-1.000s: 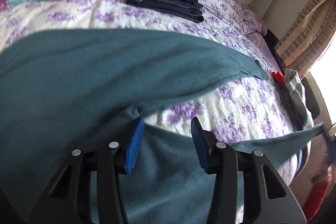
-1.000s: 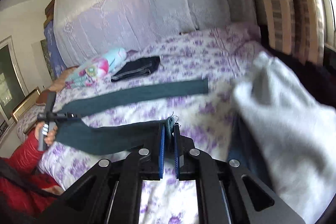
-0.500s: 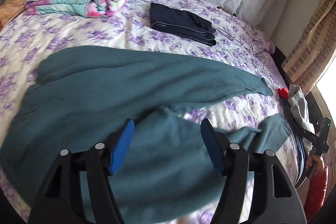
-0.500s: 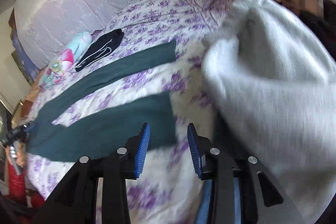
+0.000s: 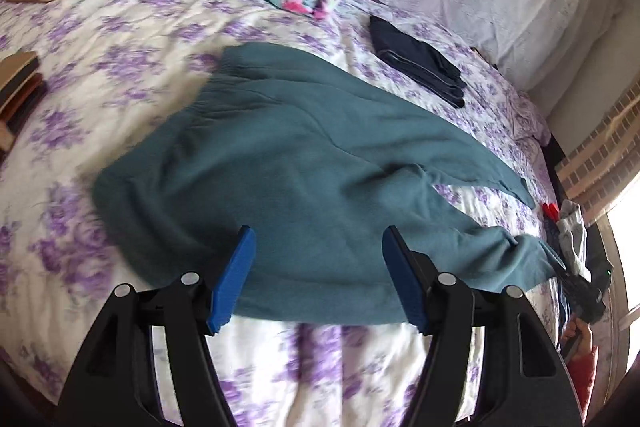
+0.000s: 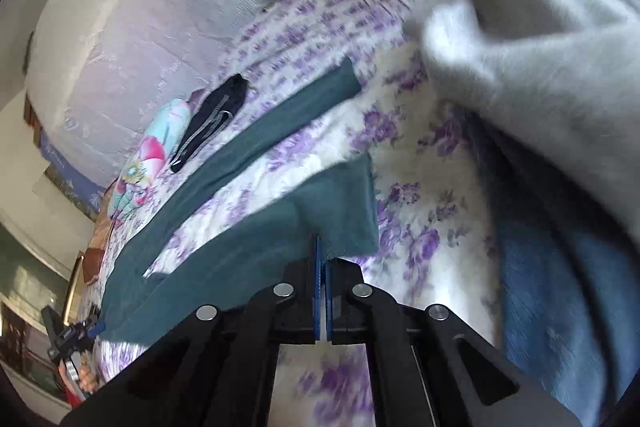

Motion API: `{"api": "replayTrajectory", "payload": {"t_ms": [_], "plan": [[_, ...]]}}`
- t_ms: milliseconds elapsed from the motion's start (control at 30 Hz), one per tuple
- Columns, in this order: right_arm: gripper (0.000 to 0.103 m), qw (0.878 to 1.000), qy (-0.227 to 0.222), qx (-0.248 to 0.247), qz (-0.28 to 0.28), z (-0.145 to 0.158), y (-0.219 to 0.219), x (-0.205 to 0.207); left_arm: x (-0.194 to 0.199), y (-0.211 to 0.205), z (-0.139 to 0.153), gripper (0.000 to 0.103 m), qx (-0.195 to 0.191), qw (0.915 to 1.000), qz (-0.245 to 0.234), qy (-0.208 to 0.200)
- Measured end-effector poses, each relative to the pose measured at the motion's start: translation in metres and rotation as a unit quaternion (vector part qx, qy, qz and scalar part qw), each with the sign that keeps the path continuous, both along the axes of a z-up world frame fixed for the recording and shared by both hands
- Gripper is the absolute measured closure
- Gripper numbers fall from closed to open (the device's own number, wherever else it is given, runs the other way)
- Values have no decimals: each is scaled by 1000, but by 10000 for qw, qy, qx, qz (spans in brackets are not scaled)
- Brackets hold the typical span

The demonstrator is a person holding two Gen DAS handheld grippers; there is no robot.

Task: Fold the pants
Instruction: 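Grasp the pant leg with the right tool while the left tool grasps the waistband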

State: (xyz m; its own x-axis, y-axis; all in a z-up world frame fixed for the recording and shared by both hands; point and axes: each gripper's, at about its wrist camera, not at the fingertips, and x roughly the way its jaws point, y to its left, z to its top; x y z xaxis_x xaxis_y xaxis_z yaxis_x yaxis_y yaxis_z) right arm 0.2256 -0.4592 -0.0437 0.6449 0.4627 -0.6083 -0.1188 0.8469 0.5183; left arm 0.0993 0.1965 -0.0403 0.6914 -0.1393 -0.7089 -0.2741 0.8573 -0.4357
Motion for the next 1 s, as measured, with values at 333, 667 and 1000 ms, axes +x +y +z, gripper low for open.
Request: {"api": "replayTrajectory", "payload": {"t_ms": [333,667,1000], "plan": [[100,9965,569,-299,-537,-19,-52,-79,-25,37,-7,36,-40,9998,177,102],[84,9960,362,-286,-762,-19,-55,-92,-46,74,-26,36,-792,9958,458,54],[21,9776,-1129,-1539,-883,52,17,-117,-23,90,-32,85,-604,9957,685,143]]}}
